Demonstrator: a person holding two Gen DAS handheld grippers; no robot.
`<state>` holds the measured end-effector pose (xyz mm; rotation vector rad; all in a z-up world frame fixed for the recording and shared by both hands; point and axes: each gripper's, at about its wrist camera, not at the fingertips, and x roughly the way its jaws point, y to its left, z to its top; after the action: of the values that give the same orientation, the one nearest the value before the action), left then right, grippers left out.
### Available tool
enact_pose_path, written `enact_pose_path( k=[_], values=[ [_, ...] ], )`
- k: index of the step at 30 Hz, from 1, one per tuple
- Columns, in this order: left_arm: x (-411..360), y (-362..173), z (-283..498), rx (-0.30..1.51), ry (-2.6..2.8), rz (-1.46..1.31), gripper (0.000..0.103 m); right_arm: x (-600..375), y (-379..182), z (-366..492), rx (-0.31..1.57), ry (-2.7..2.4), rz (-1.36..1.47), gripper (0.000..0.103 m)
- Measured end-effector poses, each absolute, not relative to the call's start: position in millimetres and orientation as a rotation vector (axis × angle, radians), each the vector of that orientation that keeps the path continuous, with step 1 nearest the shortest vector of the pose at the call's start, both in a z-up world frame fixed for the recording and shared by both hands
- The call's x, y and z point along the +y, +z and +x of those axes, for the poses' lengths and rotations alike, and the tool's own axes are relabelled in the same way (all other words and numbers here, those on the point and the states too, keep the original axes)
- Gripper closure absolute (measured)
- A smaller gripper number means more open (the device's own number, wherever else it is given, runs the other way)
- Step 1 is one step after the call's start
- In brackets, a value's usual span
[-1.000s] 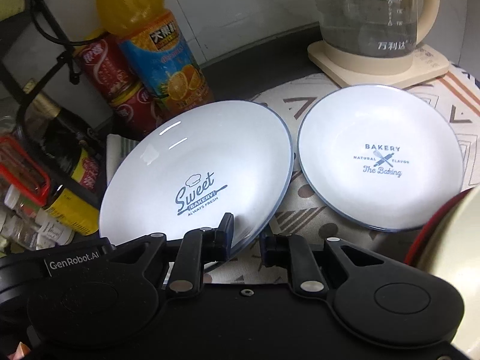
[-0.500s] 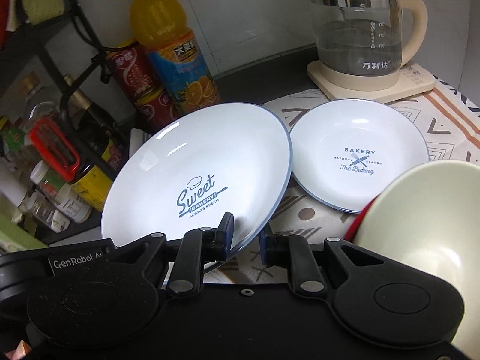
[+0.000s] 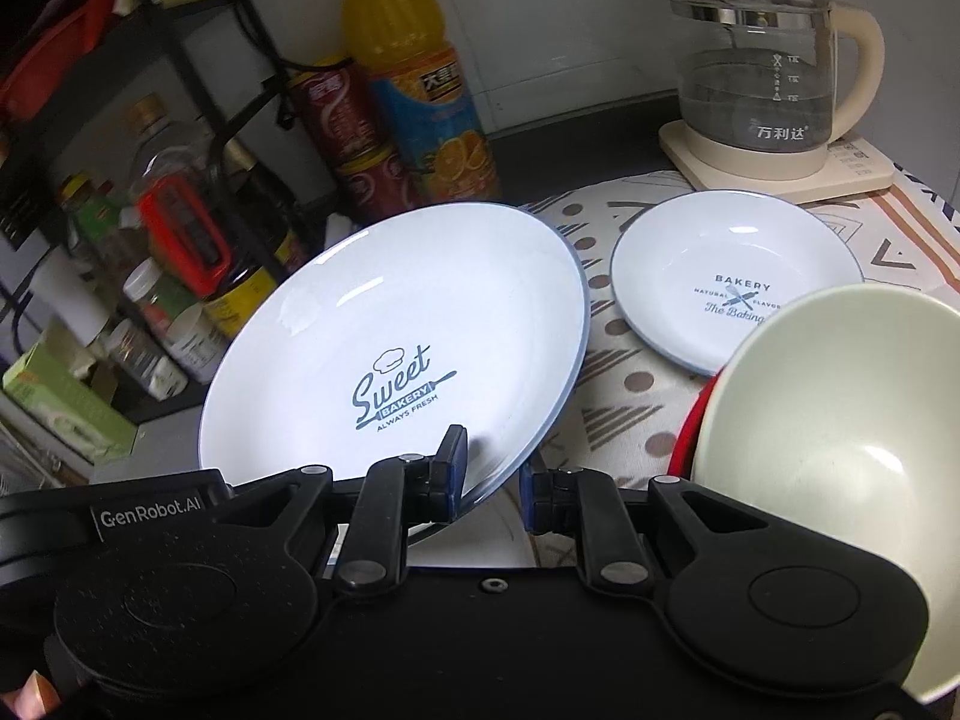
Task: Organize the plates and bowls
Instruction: 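Lift the 'Sweet' plate up off the cloth with both grippers, then carry the 'Sweet' plate over the flower plate with both grippers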
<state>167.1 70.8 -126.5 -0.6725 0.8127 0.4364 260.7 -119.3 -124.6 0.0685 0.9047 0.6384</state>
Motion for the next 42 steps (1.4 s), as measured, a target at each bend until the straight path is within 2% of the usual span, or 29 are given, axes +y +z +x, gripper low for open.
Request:
enact_pose_path(
  k=[25, 42],
  values=[
    [23, -139, 90, 0.828, 0.520, -0.714, 0.086, -155, -134, 200, 0.904, 0.735, -0.021, 0.086],
    [-2, -152, 74, 0.870, 0.517, -0.737, 0.084, -178, -140, 187, 0.934, 0.721, -0.040, 0.086]
  ],
)
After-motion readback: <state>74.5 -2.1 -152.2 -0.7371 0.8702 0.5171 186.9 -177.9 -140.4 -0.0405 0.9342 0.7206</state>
